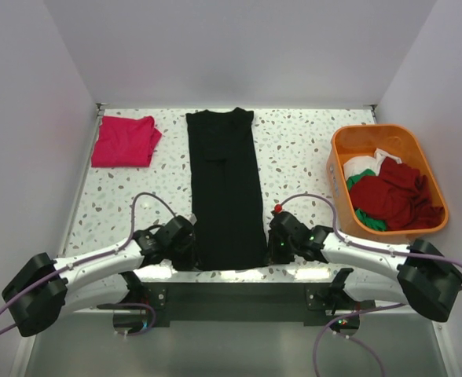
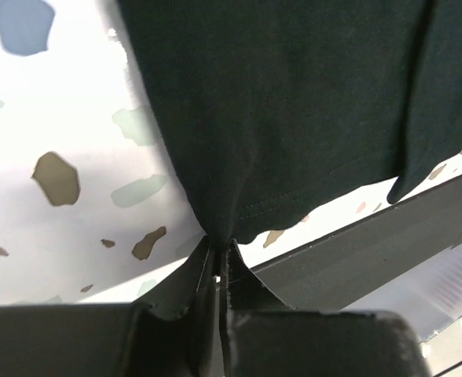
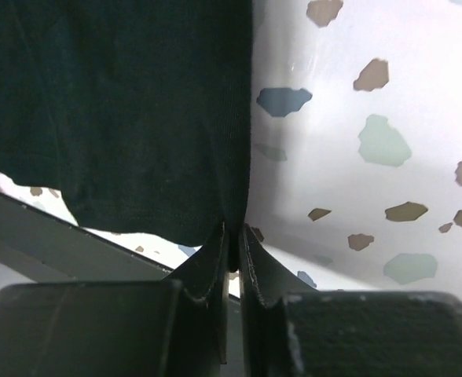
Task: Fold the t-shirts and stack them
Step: Fold the tshirt
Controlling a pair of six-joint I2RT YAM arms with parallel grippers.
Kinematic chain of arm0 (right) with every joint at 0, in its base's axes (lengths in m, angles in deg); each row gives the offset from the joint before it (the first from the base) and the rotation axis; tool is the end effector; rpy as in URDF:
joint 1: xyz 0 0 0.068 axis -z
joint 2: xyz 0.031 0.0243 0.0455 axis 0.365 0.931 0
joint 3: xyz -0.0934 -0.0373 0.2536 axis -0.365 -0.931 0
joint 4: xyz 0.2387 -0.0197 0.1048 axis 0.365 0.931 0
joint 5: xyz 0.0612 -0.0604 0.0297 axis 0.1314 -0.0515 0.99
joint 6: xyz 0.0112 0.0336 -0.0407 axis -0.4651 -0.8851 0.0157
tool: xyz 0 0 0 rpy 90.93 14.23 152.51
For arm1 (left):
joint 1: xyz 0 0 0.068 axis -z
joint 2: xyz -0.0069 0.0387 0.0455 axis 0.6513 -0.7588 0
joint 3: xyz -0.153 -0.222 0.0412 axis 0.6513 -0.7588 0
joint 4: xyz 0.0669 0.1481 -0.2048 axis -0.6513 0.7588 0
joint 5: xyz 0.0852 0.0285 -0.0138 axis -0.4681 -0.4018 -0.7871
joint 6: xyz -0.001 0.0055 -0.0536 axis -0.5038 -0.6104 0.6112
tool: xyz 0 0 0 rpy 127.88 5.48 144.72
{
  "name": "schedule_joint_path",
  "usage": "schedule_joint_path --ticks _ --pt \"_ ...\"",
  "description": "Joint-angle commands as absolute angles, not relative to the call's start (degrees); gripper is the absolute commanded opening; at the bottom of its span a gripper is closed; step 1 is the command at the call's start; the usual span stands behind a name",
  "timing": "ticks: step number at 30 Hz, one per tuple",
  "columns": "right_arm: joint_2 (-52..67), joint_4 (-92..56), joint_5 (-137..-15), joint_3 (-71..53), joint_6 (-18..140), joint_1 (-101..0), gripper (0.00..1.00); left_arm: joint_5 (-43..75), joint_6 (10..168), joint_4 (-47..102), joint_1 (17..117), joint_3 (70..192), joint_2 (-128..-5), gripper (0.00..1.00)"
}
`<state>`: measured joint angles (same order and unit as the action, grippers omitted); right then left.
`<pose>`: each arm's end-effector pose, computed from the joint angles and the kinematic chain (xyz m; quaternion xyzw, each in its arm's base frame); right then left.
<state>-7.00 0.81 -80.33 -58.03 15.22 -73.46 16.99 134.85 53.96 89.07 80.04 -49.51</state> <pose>0.1195 0.1566 0.1490 -0.0038 0.9654 0.2219 0.1366 0.1052 -0.1272 0.1410 -0.0594 0.9645 -0.2429 0.0847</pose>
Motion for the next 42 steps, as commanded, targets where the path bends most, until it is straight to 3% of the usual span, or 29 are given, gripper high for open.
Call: schedule_joint_path --ticks 1,4,14,22,30,42 --pt "-9.3 -0.4 -77.5 -60.0 13.6 -73.4 0.06 16.0 133.8 51.7 89.4 81.3 -51.3 0.00" --pt "-10.8 -0.6 -76.0 -61.4 12.9 -73.4 0.00 16.6 133.7 51.7 89.3 80.8 -51.5 0.00" --pt "-16.6 1.2 -71.4 -62.7 10.8 -73.5 0.00 20.8 134.6 55.6 90.2 79.9 -40.2 0.00" --pt "-18.5 4.3 -79.0 -57.0 12.9 -73.4 0.00 15.1 132.6 54.3 90.1 84.8 -41.7 0.00" --pt "-9.6 8.0 -91.2 -43.5 19.3 -71.4 0.00 6.4 128.1 56.1 88.3 95.3 -50.4 0.00" --pt "4.5 -0.5 -89.6 -28.0 27.3 -58.9 0.00 6.1 120.3 46.6 73.8 106.8 -62.8 0.00"
